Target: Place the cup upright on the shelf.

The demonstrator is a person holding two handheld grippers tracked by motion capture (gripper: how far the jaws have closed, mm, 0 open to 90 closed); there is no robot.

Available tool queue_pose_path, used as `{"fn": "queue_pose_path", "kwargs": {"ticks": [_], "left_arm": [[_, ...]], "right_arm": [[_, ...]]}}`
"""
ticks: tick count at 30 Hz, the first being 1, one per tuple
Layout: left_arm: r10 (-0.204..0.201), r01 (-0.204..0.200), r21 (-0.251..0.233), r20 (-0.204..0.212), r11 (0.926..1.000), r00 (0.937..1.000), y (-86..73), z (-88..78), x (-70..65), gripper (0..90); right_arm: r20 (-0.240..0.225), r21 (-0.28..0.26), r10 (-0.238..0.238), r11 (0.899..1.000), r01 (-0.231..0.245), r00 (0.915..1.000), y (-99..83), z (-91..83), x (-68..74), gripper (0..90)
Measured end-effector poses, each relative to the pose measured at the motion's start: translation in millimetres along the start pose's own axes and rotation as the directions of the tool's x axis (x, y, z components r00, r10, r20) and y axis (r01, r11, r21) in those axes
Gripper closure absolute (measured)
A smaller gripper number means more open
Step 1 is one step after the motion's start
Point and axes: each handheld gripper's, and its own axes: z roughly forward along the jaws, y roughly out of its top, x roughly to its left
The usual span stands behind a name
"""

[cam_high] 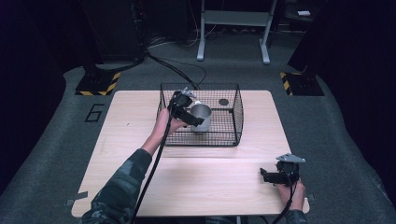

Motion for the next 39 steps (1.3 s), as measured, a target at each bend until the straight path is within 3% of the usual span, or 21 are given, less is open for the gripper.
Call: {"fn": "queue_pose_path", "kwargs": {"ticks": [10,14,23,29,32,39], "left_arm": [[0.048,-0.051,-0.054,-0.059,0.9973,0.9971,-34.8,-41.9,-18.2,0.1],[0.052,-0.059,-0.087,-0.078,0.9945,0.9956,-54.6,-59.5,-23.2,0.1],[0.047,-0.061,-0.102,-0.136,0.9929,0.9896,-104.2,-91.2,-34.7,0.1],[-0.007,-0.015,-0.123,-0.173,0.9924,0.9849,-146.7,-102.3,-33.1,0.1],[-0.019,-0.002,-0.104,-0.201,0.9945,0.9794,-168.7,-105.0,-31.3,0.1],[-0.106,0.082,-0.11,-0.23,0.9905,0.9674,-216.3,-105.6,-25.6,0.1]], "right_arm": [[0.001,0.003,-0.01,1.0,0.01,0.9999,-0.2,-0.3,-0.6,3.1],[0.001,0.001,-0.005,1.0,0.005,1.0,-0.1,-0.2,-0.2,3.1],[0.002,0.003,-0.007,1.0,0.007,1.0,-0.2,-0.3,-0.3,3.1],[0.002,0.004,0.004,1.0,-0.004,1.0,-0.2,-0.5,0.7,3.1],[0.002,0.003,0.006,1.0,-0.006,1.0,-0.2,-0.4,0.8,3.1],[0.004,0.003,0.007,1.0,-0.007,1.0,-0.2,-0.4,1.0,3.1]]}}
